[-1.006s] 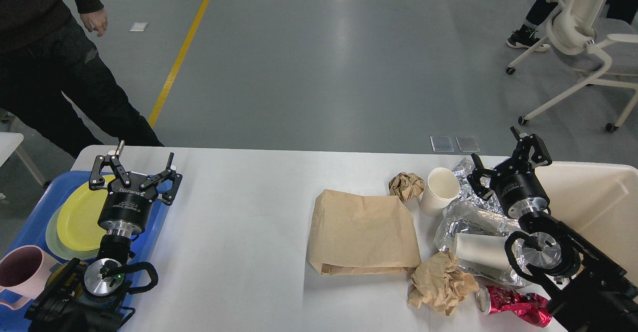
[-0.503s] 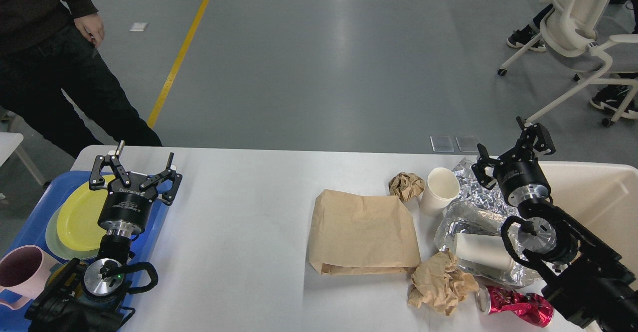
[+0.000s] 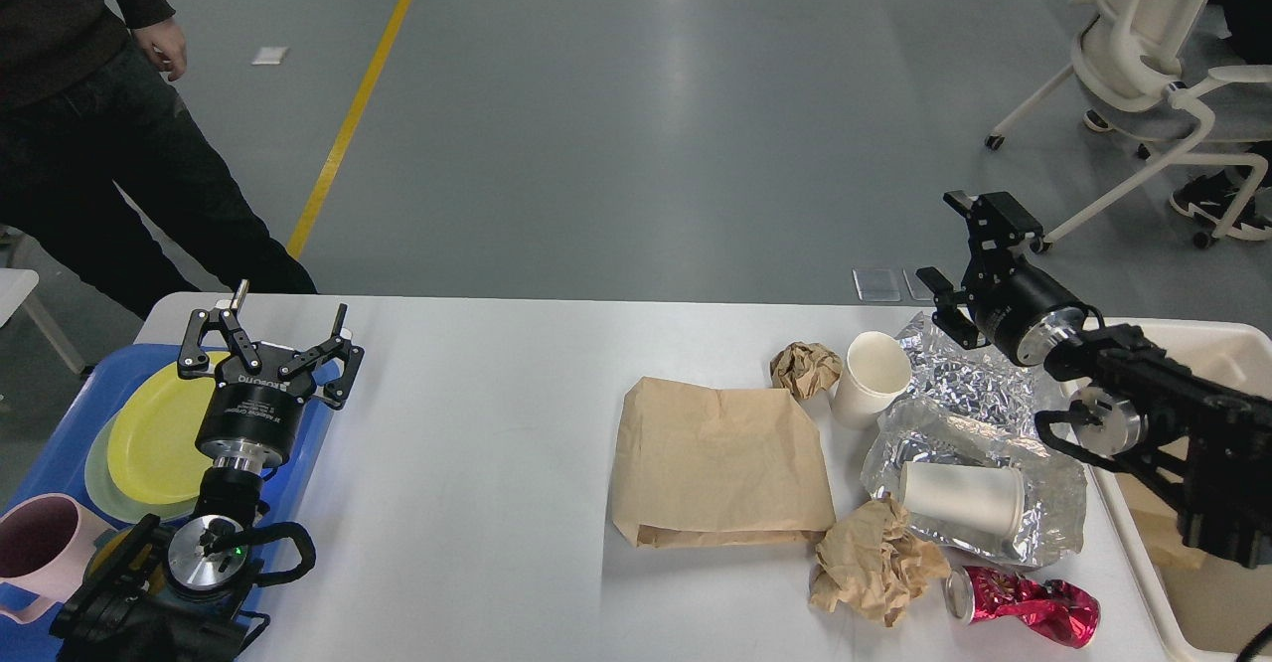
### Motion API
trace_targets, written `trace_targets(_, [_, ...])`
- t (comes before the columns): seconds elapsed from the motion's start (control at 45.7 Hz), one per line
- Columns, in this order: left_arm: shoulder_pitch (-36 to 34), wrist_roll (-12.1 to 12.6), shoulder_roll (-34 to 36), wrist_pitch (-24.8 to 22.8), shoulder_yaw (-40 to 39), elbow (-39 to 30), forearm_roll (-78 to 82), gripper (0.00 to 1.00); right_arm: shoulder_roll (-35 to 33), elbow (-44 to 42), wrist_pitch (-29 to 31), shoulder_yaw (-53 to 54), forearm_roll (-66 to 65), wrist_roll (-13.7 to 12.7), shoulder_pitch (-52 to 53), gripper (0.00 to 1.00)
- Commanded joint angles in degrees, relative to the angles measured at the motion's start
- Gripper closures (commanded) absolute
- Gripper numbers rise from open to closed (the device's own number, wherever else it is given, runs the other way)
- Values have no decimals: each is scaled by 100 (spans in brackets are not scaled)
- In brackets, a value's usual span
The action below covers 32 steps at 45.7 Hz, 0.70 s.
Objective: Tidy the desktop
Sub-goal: 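Raise the right gripper out of the white bin over the table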
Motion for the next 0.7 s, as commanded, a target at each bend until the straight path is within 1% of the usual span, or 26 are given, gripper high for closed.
trace_targets(0.0, [1, 0, 0, 1, 4, 0, 0, 4, -95, -75, 54, -2399, 37, -6, 1141, 0])
trace_targets(0.131, [1, 0, 0, 1, 4, 0, 0, 4, -69, -23, 168, -4491, 108, -15, 2529, 0])
trace_targets(0.219, [1, 0, 0, 1, 4, 0, 0, 4, 133, -5, 536, -5468, 125, -32, 3303, 0])
trace_targets(0.328, [1, 0, 0, 1, 4, 0, 0, 4, 563, 82, 1485, -6374, 222, -58, 4270, 0])
trace_targets(0.481, [-8, 0, 0, 1, -5, 0, 0, 4, 1047, 644, 2724, -7683, 266, -76, 5579, 0])
trace_targets(0.569, [1, 0, 0, 1, 4, 0, 0, 4, 1556, 978, 3489, -8483, 310, -76, 6309, 0])
trace_targets(0.613, [1, 0, 0, 1, -5, 0, 0, 4, 1750, 1285, 3849, -8765, 319, -76, 6678, 0])
trace_targets(0.678, [1, 0, 0, 1, 4, 0, 0, 4, 1847, 1909, 4158, -9012, 319, -111, 7363, 0])
